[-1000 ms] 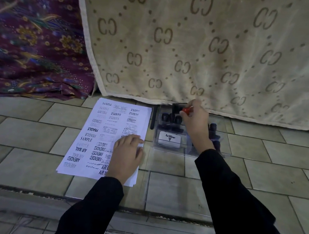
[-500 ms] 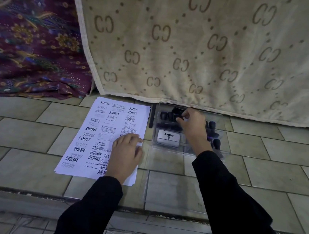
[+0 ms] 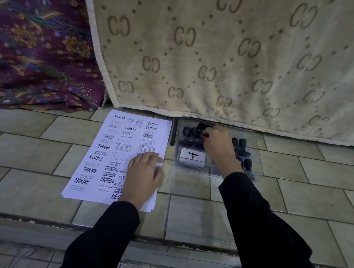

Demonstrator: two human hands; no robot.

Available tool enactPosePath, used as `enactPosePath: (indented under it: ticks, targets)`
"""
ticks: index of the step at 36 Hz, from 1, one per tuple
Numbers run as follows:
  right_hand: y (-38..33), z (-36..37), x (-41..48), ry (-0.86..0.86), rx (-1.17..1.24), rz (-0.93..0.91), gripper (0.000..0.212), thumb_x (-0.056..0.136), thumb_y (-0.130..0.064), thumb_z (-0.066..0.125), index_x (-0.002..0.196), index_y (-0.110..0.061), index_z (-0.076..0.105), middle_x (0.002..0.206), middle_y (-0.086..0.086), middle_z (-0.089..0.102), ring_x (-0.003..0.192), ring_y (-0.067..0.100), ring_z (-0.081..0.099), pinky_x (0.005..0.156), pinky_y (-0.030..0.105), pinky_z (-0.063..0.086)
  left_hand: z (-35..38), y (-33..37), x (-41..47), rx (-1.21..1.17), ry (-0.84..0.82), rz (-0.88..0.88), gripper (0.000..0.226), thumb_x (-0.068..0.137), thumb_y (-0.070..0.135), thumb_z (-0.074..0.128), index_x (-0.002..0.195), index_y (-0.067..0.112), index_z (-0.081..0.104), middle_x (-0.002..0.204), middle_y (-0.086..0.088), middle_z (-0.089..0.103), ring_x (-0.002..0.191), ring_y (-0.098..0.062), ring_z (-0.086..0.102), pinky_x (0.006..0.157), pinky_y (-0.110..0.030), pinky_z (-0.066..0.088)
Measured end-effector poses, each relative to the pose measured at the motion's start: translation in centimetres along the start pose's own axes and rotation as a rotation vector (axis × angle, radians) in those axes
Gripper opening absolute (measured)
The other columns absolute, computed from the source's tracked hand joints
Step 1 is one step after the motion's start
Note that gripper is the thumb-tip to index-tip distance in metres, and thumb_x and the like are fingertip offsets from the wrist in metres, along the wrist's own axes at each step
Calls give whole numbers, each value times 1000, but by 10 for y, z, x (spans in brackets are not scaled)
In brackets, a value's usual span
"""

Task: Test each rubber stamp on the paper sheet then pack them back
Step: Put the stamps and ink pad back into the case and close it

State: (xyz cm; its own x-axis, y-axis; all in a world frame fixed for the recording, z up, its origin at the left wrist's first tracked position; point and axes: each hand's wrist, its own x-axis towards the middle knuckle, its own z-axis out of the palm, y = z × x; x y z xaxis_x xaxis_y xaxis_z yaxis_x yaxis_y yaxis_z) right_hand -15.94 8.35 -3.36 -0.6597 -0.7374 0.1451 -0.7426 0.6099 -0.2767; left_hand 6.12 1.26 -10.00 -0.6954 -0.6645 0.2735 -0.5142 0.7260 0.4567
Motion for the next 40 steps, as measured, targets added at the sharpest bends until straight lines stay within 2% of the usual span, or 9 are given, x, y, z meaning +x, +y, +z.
enactPosePath:
  ticks: [6,10,15,20,24,27,31,35,40]
  targets:
    - [9,-7,-5,21,147,-25,50,86,5,45,130,-16,55,113,17,60,106,34,53,89,44,46,-1,-5,3,-209,29,-60,19,90,18,56,104,26,65,118,12,59,111,-13,51,103,-33,30]
    - [14,-22,-24,172,340,-32,39,88,5,40,119,-7,61,108,16,63,77,20,54,67,29,42,-8,-4,8,-422,7,-159,16,91,19,58,103,25,67,109,16,64,105,-7,55,99,-35,41]
    - [25,-41,-54,276,415,28,23,89,-1,51,104,-7,66,97,6,68,81,17,60,68,18,39,-29,4,16,-805,-126,-429,17,94,28,57,107,24,66,115,14,63,112,-5,54,91,-23,40]
    - [31,-44,-88,264,516,55,19,89,-3,56,98,-13,69,79,-8,63,64,-4,54,61,7,40,-40,9,18,-944,-147,-502,20,90,39,59,102,25,68,113,18,64,107,6,52,78,-16,37]
    - [37,-39,-114,270,477,71,15,87,-5,58,95,-14,68,74,-4,61,62,1,53,58,9,38,-37,15,16,-850,81,-435,12,93,25,58,101,24,66,110,13,65,109,-3,56,88,-18,42]
    - [50,-39,-131,295,448,131,15,86,-7,60,98,-13,67,85,-1,66,67,3,55,61,7,40,-37,22,5,-665,212,-279,13,92,23,58,97,33,64,96,20,65,92,4,58,75,-14,44]
    - [70,-34,-151,326,323,286,18,84,-10,63,102,-14,64,93,2,64,76,16,55,66,25,41,-34,38,-15,-474,-23,-146,12,89,29,56,87,40,59,73,20,61,65,2,57,55,-8,40]
    - [80,-25,-167,215,266,467,36,82,-8,61,117,-6,53,113,15,54,106,31,47,80,33,40,-22,53,-31,-162,-245,-151,14,87,30,57,96,20,60,88,7,58,78,-11,58,70,-26,49]
    - [81,-19,-177,94,149,597,38,80,-7,58,116,5,50,117,29,50,108,43,43,91,46,38,-22,63,-32,-31,-269,-198,15,88,22,56,98,10,54,90,-5,57,82,-23,58,69,-33,49]
